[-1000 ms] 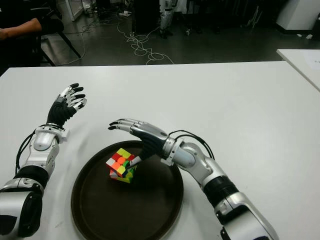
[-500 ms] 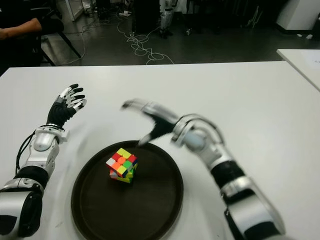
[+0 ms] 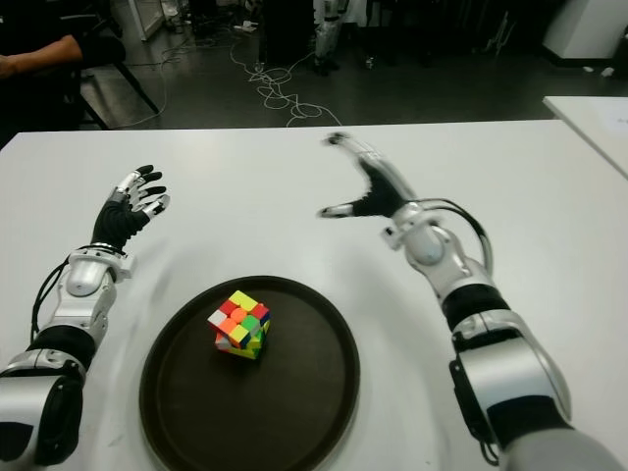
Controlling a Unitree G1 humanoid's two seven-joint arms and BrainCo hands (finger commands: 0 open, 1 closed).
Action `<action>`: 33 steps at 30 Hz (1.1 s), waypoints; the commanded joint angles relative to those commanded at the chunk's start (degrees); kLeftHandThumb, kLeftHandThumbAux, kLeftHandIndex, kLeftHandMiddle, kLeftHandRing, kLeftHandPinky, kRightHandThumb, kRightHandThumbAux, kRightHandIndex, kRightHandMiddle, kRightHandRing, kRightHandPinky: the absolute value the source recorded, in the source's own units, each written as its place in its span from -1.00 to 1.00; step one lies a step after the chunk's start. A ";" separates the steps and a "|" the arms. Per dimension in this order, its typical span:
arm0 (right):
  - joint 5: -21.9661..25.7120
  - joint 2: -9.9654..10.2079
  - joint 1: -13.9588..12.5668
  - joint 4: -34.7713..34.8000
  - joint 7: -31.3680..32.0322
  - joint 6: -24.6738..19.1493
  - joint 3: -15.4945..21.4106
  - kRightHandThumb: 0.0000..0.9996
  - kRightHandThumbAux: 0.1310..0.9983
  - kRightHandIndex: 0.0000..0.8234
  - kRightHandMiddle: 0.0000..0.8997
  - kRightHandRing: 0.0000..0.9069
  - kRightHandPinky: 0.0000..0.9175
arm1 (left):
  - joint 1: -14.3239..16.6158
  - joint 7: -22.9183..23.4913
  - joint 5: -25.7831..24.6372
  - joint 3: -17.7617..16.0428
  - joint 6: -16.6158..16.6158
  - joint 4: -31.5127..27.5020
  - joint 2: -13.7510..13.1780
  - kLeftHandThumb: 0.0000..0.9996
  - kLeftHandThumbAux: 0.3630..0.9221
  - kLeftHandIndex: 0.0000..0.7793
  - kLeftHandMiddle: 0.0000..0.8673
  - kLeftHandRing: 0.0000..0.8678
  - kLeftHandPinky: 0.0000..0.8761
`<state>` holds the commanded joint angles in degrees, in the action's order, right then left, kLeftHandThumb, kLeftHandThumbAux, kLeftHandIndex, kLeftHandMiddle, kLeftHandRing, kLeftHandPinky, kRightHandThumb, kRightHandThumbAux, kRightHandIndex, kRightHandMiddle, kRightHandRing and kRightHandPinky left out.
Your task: Pick up the Rubik's Cube and put it in the plate
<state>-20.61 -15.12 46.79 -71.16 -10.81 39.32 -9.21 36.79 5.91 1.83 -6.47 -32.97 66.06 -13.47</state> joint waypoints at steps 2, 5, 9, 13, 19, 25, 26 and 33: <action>2.01 -0.14 0.05 -1.19 1.68 -1.72 1.71 -1.00 0.41 -0.93 -0.87 -0.85 -0.80 | 0.03 0.07 -0.04 0.06 0.00 -0.10 -0.03 -0.54 0.23 -0.74 -0.61 -0.60 -0.51; 4.51 0.81 0.53 -2.33 3.32 -4.62 3.86 -1.00 0.36 -0.88 -0.82 -0.81 -0.79 | 0.17 0.28 -0.21 0.09 0.17 -0.14 0.04 -0.54 0.25 -0.74 -0.60 -0.59 -0.51; 6.19 2.15 0.46 -2.90 3.28 -7.42 5.46 -1.00 0.36 -0.80 -0.74 -0.74 -0.75 | 0.18 0.60 -0.38 0.08 0.30 -0.24 0.12 -0.52 0.29 -0.73 -0.60 -0.59 -0.51; 7.73 3.54 0.55 -3.29 2.37 -12.01 7.20 -1.00 0.47 -0.73 -0.66 -0.64 -0.65 | 0.17 0.85 -0.42 0.10 0.41 -0.27 0.06 -0.52 0.30 -0.74 -0.61 -0.61 -0.51; 8.96 4.84 1.09 -3.63 2.14 -16.07 8.77 -0.93 0.54 -0.66 -0.58 -0.53 -0.50 | 0.08 1.04 -0.46 0.06 0.18 -0.29 0.02 -0.53 0.32 -0.74 -0.62 -0.61 -0.49; 9.02 6.13 0.80 -3.35 0.86 -17.22 9.14 -0.90 0.53 -0.61 -0.52 -0.48 -0.48 | -0.16 1.61 -0.68 -0.01 -0.08 -0.57 0.00 -0.52 0.29 -0.74 -0.62 -0.61 -0.50; 8.86 6.33 0.75 -3.24 0.57 -17.12 9.03 -0.90 0.53 -0.61 -0.52 -0.48 -0.47 | -0.21 1.78 -0.77 -0.06 -0.11 -0.63 0.00 -0.52 0.27 -0.74 -0.62 -0.60 -0.50; 7.97 7.19 0.18 -2.62 -1.04 -15.50 8.21 -0.83 0.48 -0.59 -0.52 -0.46 -0.42 | -0.30 2.48 -1.16 -0.37 -0.07 -0.67 -0.06 -0.54 0.14 -0.73 -0.61 -0.59 -0.50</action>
<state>-12.65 -7.93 46.97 -73.78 -11.86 23.82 -1.01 36.49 8.39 0.66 -6.84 -33.05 65.39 -13.53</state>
